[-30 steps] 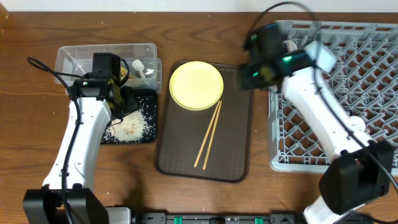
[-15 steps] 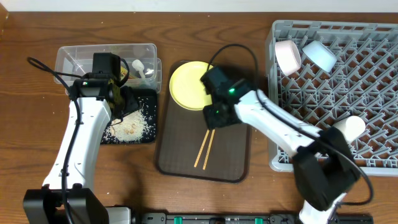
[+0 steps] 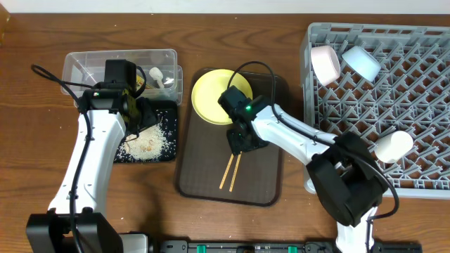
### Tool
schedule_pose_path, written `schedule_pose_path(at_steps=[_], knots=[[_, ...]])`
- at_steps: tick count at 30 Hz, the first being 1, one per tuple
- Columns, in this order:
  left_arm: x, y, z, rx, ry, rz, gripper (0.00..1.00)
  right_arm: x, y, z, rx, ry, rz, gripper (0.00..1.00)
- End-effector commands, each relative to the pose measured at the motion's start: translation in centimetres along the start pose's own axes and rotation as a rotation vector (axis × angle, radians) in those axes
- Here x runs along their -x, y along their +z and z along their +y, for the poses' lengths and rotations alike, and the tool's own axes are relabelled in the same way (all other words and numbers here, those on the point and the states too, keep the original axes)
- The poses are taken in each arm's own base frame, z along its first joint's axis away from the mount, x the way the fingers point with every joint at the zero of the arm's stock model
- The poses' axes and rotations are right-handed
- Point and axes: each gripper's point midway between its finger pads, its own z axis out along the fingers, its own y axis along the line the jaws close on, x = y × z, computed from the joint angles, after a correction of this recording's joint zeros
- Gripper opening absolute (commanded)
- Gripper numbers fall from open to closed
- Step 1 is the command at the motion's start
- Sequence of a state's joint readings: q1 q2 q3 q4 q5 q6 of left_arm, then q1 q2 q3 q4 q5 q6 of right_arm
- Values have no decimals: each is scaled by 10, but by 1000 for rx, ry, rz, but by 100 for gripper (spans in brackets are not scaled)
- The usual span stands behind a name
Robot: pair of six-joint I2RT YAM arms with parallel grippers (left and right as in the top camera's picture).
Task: Sort waste into correct bins and load items into the dishwasher rack
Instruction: 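Reach the right gripper to the tray and grasp one wooden chopstick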
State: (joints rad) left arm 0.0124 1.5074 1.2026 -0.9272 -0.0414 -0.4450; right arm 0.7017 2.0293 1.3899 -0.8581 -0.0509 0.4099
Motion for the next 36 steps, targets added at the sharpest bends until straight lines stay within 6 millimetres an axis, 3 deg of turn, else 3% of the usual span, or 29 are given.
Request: schedule_pose_path(at_steps=[1,15,26,36], knots=[[1,-1,5,18,-6,-9,71,-7,13,-2,-31,1,30,56],[1,-1,5,18,-6,-9,72,-10,10,-30,-169,66,27,52],[1,-1,5,19,-6,-9,72,-4,9,-45,-170,149,24,28],[1,-1,5,19,-6,-9,72,6,8,-72,-154,256,22,8]])
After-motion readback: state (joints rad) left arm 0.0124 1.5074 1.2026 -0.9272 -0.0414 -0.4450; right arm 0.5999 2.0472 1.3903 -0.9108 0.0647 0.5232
